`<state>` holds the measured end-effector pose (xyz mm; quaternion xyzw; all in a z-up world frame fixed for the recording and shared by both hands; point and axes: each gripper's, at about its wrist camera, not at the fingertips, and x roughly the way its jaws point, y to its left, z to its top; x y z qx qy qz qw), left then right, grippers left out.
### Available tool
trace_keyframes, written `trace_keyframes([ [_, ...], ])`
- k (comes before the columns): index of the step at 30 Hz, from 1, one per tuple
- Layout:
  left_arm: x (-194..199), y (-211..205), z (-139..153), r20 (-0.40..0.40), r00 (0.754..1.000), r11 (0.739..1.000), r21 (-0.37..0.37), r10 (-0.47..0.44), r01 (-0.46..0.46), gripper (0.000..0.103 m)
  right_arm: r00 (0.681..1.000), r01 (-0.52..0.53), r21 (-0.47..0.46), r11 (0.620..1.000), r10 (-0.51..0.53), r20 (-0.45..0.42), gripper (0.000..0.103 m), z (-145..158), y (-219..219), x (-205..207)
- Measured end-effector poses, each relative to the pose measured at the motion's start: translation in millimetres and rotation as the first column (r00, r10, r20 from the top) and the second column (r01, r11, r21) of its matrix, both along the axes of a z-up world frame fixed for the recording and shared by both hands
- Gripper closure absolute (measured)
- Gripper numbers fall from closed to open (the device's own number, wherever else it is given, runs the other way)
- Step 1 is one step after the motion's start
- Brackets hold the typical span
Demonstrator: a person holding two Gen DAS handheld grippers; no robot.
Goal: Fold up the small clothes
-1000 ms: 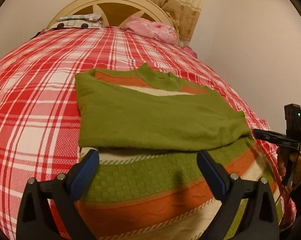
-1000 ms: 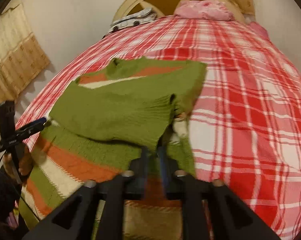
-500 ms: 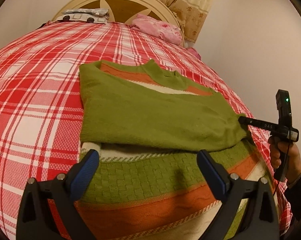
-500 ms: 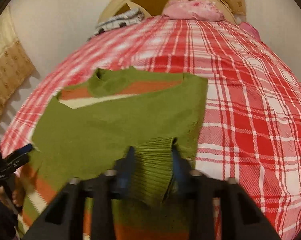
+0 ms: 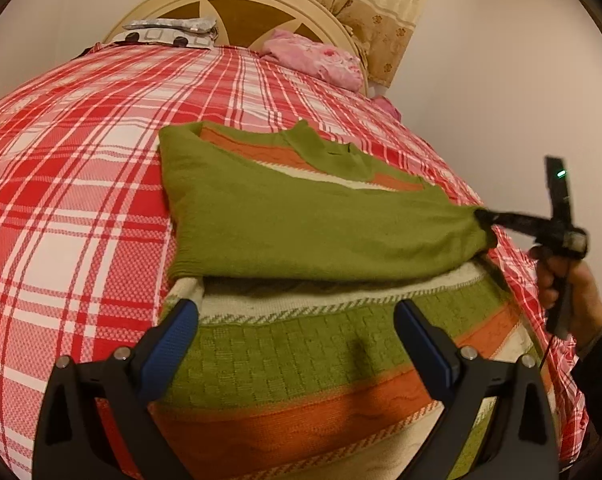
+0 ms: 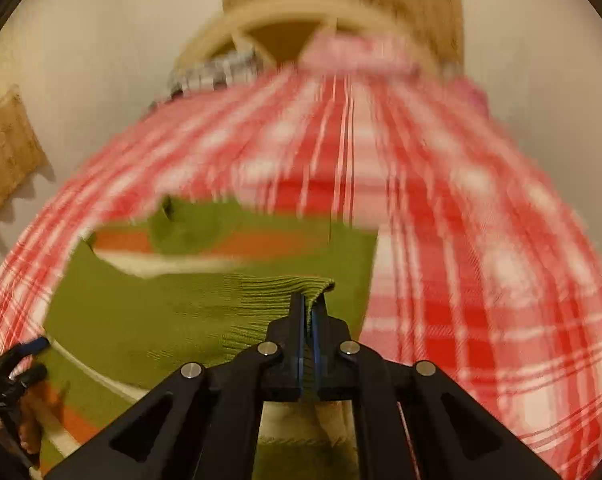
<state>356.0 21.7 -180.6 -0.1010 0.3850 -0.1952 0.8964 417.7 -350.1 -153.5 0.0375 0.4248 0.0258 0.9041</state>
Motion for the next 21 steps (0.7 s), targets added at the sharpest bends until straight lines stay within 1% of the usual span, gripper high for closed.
trace_keyframes([
  [2, 0, 0, 0, 0.0, 1.0, 1.0, 0.005, 0.003, -0.003, 0.003, 1.0, 0.014, -0.014, 1.0, -0.014, -0.02, 0.099, -12, -4, 4],
  [4, 1, 0, -1, 0.0, 1.0, 1.0, 0.008, 0.005, -0.005, 0.003, 0.999, 0.035, -0.013, 0.999, -0.035, -0.033, 0.096, -14, -7, 3],
  [5, 1, 0, -1, -0.002, 1.0, 1.0, 0.01, 0.007, -0.007, 0.003, 0.998, 0.05, -0.024, 0.998, -0.051, -0.024, 0.083, -12, -7, 0],
  [6, 2, 0, -1, -0.004, 1.0, 1.0, 0.012, 0.008, -0.008, 0.003, 0.998, 0.054, -0.031, 0.998, -0.054, -0.011, 0.047, -6, -5, -3],
  [7, 2, -1, -1, -0.005, 1.0, 1.0, 0.015, 0.009, -0.009, 0.003, 0.999, 0.045, -0.026, 0.999, -0.045, 0.005, 0.03, -1, -3, -7],
  [8, 2, -2, -1, -0.005, 1.0, 1.0, 0.018, 0.009, -0.009, 0.003, 0.999, 0.021, -0.01, 1.0, -0.021, 0.046, 0.021, 9, 1, -14],
  [9, 3, -3, -2, -0.007, 1.0, 1.0, 0.026, 0.012, -0.011, 0.003, 0.997, -0.005, -0.004, 1.0, 0.006, 0.079, 0.021, 18, 7, -19],
  [10, 3, -4, -2, -0.009, 1.0, 0.999, 0.033, 0.012, -0.012, 0.003, 0.995, -0.024, -0.01, 1.0, 0.025, 0.097, 0.021, 23, 13, -22],
  [12, 3, -7, -3, -0.009, 1.0, 0.999, 0.046, 0.012, -0.012, 0.003, 0.988, -0.094, -0.027, 0.995, 0.096, 0.122, 0.021, 30, 35, -27],
  [14, 3, -8, -4, -0.009, 1.0, 0.998, 0.059, 0.012, -0.011, 0.003, 0.978, -0.179, -0.003, 0.984, 0.179, 0.104, 0.021, 27, 57, -27],
  [15, 3, -8, -4, -0.008, 1.0, 0.998, 0.062, 0.012, -0.012, 0.003, 0.974, -0.213, -0.008, 0.977, 0.213, 0.08, 0.021, 22, 68, -26],
  [16, 3, -8, -4, -0.009, 1.0, 0.998, 0.065, 0.013, -0.012, 0.003, 0.972, -0.223, -0.036, 0.974, 0.225, 0.063, 0.021, 16, 77, -25],
  [17, 3, -9, -4, -0.009, 1.0, 0.998, 0.066, 0.013, -0.012, 0.003, 0.973, -0.224, -0.067, 0.972, 0.227, 0.035, 0.021, 6, 84, -23],
  [18, 3, -9, -5, -0.012, 1.0, 0.998, 0.067, 0.013, -0.012, 0.003, 0.976, -0.218, -0.07, 0.974, 0.219, 0.013, 0.022, -1, 85, -20],
  [20, 4, -9, -6, -0.017, 1.0, 0.998, 0.068, 0.012, -0.01, 0.003, 0.986, -0.162, -0.062, 0.985, 0.159, -0.042, 0.022, -19, 76, -13],
  [21, 4, -9, -6, -0.019, 1.0, 0.998, 0.067, 0.011, -0.01, 0.003, 0.991, -0.117, -0.073, 0.99, 0.112, -0.068, 0.025, -28, 68, -12],
])
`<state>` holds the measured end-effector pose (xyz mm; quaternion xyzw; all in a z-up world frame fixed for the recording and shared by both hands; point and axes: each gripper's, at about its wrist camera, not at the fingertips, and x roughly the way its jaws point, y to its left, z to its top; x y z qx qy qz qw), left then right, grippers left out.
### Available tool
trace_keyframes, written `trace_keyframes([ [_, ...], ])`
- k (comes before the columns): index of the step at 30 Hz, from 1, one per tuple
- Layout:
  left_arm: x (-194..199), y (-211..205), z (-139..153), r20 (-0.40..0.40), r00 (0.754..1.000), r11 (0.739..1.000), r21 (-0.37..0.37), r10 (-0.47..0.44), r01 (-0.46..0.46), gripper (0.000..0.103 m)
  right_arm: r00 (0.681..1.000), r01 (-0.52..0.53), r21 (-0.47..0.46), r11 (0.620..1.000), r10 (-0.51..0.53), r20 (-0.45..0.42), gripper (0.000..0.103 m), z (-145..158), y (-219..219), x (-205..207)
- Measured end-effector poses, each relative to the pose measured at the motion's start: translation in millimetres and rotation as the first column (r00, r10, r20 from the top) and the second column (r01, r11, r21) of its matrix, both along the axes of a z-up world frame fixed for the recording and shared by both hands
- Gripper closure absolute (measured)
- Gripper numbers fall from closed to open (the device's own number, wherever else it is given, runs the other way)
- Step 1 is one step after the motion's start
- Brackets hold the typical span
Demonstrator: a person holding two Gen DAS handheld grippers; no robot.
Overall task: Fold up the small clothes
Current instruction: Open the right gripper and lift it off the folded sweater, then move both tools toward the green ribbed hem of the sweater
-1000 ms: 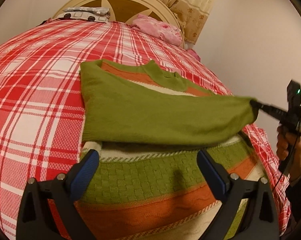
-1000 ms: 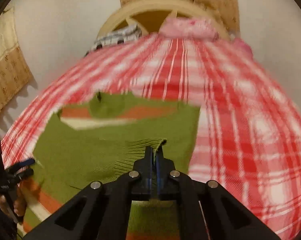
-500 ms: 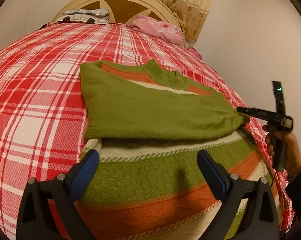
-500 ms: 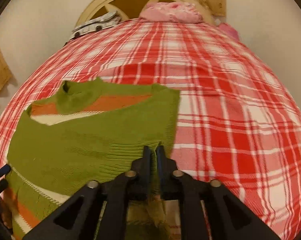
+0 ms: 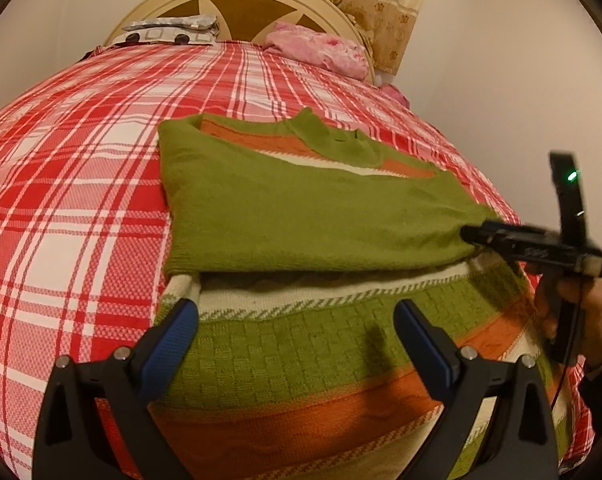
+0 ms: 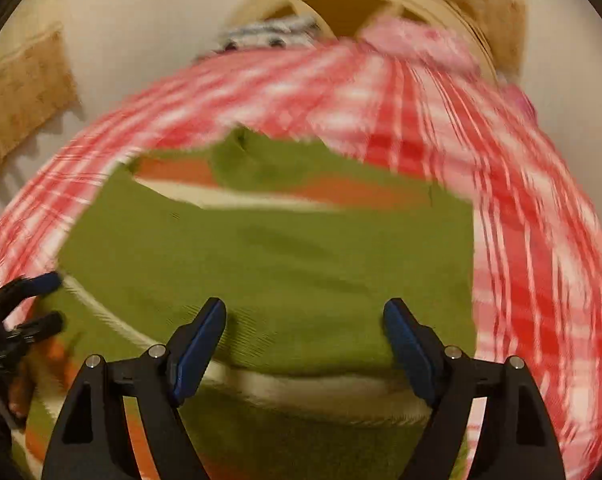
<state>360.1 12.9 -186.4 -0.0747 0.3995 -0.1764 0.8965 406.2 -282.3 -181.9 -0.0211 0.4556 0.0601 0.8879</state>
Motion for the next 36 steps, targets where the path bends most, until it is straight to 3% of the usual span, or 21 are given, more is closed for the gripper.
trace_keyframes([
  [3, 0, -1, -1, -0.003, 1.0, 1.0, 0.005, -0.003, 0.003, 0.003, 0.999, 0.039, 0.062, 0.997, -0.038, -0.003, 0.03, -9, -22, -6],
  [10, 5, -2, -4, -0.022, 1.0, 1.0, -0.003, -0.009, 0.009, 0.003, 0.999, 0.034, 0.035, 0.999, -0.034, -0.001, 0.032, -13, -26, -7],
  [13, 0, -7, -1, -0.012, 1.0, 0.999, 0.048, 0.005, -0.005, 0.003, 0.999, 0.054, 0.028, 0.998, -0.054, -0.006, 0.032, -8, -21, -10],
  [16, -18, -15, 11, 0.048, 0.999, 0.992, 0.127, 0.007, -0.013, 0.003, 0.998, 0.07, 0.056, 0.996, -0.07, 0.003, 0.031, 5, -20, -33],
  [22, -62, -16, 25, 0.085, 0.996, 0.99, 0.138, -0.017, 0.005, 0.003, 0.995, 0.072, 0.079, 0.994, -0.077, 0.057, 0.03, 28, -32, -93],
  [26, -87, -17, 36, 0.132, 0.991, 0.982, 0.184, 0.013, -0.037, 0.003, 0.994, 0.085, 0.094, 0.992, -0.092, 0.065, 0.03, 31, -40, -121],
  [36, -146, 6, 32, 0.099, 0.991, 0.977, 0.187, 0.087, -0.104, 0.003, 0.994, 0.069, 0.127, 0.989, -0.079, 0.075, 0.03, 22, -32, -196],
])
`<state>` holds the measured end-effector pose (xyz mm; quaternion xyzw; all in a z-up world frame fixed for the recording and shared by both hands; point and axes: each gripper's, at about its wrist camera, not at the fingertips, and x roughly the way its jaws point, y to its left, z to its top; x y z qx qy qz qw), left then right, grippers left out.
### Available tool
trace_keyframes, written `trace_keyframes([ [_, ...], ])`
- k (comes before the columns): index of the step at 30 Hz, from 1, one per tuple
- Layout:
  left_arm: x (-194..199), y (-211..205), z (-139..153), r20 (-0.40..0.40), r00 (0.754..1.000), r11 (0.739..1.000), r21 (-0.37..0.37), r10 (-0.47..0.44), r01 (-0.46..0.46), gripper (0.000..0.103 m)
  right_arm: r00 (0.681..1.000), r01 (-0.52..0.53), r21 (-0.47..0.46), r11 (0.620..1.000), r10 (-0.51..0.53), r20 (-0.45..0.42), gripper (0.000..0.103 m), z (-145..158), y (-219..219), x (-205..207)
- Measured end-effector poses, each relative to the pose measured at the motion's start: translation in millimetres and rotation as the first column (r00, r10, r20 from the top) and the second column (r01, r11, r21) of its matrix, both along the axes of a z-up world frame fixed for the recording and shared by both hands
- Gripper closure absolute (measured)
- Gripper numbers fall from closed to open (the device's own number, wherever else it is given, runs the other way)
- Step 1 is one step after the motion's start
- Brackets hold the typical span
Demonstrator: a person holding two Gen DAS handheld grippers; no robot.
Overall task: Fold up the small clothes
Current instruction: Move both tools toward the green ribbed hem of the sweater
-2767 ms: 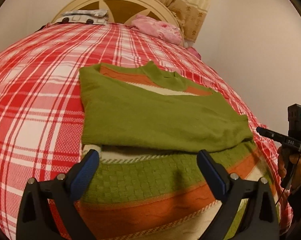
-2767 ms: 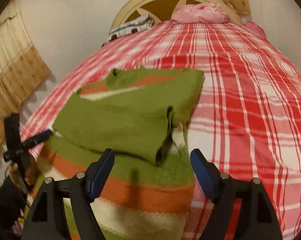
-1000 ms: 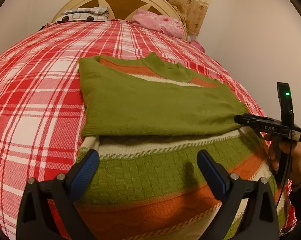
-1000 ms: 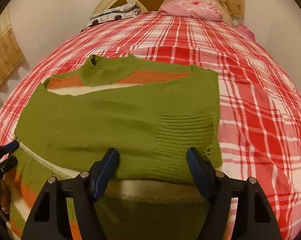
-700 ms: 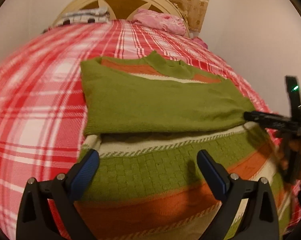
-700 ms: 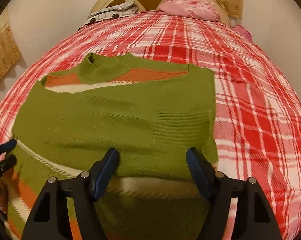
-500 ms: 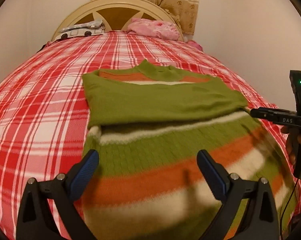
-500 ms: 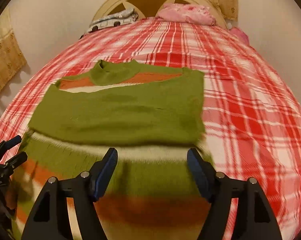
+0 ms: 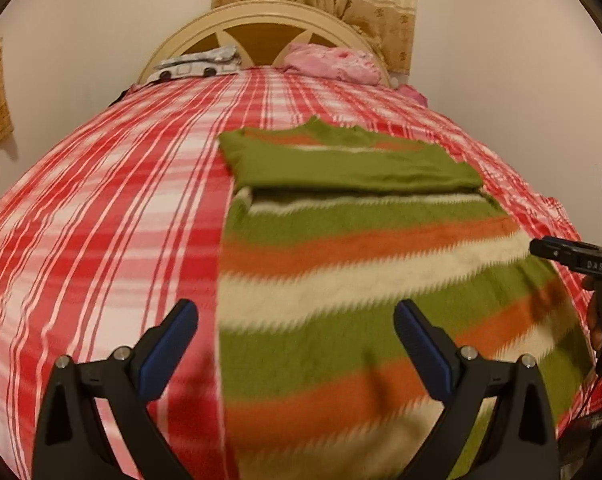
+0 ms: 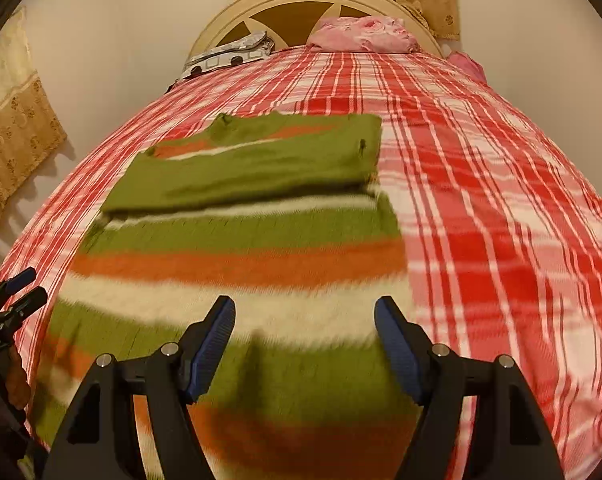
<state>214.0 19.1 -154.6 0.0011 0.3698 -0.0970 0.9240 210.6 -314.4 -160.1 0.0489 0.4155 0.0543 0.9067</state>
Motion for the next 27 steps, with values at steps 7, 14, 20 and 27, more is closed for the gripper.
trace_keyframes([
  [7, -42, 17, -16, -0.042, 0.998, 0.999, 0.017, 0.051, -0.05, 0.003, 1.0, -0.001, -0.012, 1.0, 0.001, -0.001, 0.03, -7, 0, -46],
  [14, -73, 25, -26, -0.092, 0.993, 0.997, -0.028, 0.072, -0.075, 0.003, 1.0, 0.018, -0.02, 1.0, -0.018, 0.002, 0.03, -11, -8, -80],
  [20, -94, 22, -30, -0.116, 0.992, 0.996, -0.071, 0.052, -0.06, 0.008, 1.0, 0.027, -0.011, 1.0, -0.027, -0.004, 0.03, -17, -10, -104],
  [27, -105, 31, -39, -0.176, 0.984, 0.982, -0.176, 0.034, -0.065, 0.017, 0.999, 0.039, -0.008, 0.999, -0.039, 0.003, 0.03, -22, -10, -127],
])
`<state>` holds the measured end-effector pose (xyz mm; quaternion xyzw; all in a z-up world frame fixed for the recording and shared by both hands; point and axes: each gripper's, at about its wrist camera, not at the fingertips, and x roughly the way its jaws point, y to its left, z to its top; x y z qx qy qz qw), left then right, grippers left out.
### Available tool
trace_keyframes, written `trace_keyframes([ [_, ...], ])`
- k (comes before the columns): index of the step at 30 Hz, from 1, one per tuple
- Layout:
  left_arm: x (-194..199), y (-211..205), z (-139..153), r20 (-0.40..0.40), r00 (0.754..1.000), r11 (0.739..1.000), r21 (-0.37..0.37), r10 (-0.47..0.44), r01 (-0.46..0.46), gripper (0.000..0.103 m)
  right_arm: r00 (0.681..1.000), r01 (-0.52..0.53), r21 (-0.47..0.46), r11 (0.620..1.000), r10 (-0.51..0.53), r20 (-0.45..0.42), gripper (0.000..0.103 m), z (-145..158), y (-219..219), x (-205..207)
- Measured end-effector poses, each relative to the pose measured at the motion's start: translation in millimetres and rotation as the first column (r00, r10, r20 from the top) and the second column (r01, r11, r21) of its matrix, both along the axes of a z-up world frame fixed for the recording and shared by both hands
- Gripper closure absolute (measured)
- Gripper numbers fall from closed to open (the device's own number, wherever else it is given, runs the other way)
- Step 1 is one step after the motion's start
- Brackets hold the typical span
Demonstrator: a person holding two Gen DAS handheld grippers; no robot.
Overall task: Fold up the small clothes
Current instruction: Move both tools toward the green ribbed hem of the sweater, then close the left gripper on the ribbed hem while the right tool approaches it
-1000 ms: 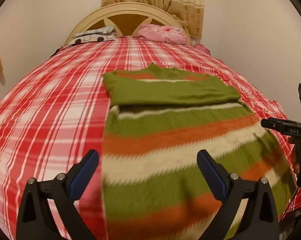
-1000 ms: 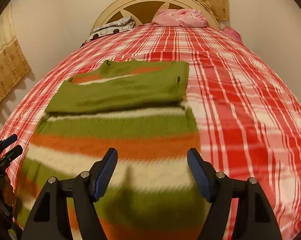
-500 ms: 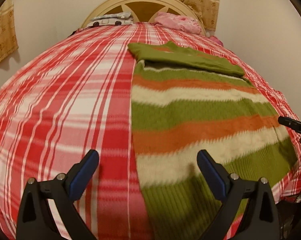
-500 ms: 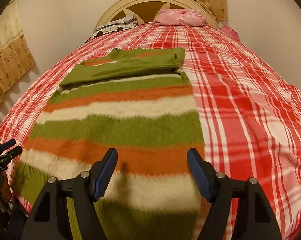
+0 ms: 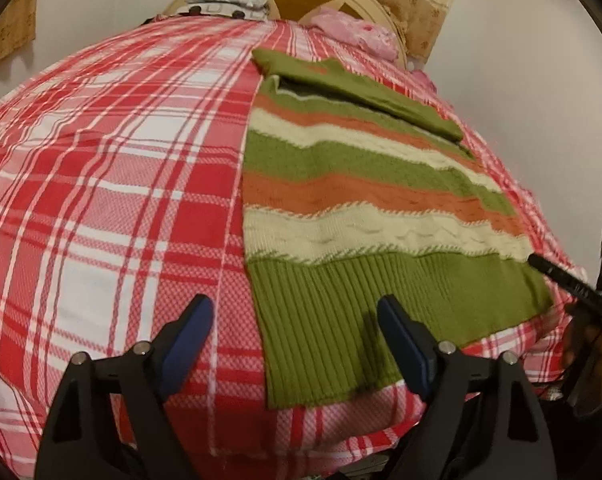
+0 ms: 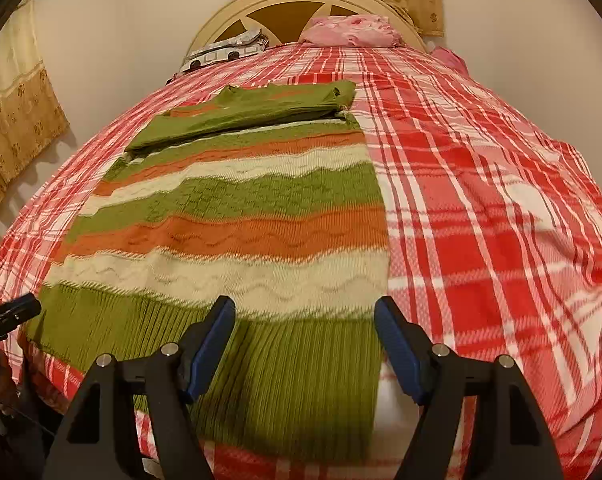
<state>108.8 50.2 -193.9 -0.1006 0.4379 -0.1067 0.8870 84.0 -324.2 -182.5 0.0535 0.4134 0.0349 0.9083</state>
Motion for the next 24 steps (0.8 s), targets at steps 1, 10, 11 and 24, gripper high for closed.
trace_keyframes([
  [1, -1, 0, 0, -0.004, 1.0, 1.0, -0.011, -0.002, 0.002, 0.018, 1.0, 0.001, 0.004, 1.0, -0.001, 0.002, 0.03, -1, 0, -2],
  [10, -12, -19, -1, 0.008, 0.999, 0.999, -0.001, -0.047, 0.047, 0.029, 0.999, 0.038, 0.04, 0.998, -0.039, 0.02, 0.03, -7, -5, -17],
  [11, -13, -22, -1, 0.014, 0.999, 0.999, 0.012, -0.05, 0.049, 0.029, 0.999, 0.042, 0.046, 0.998, -0.043, 0.022, 0.03, -7, -6, -18],
  [24, -13, -14, 0, 0.031, 0.999, 1.0, 0.003, -0.026, 0.026, 0.074, 0.992, 0.117, 0.059, 0.991, -0.12, 0.045, 0.03, 0, -30, -35],
])
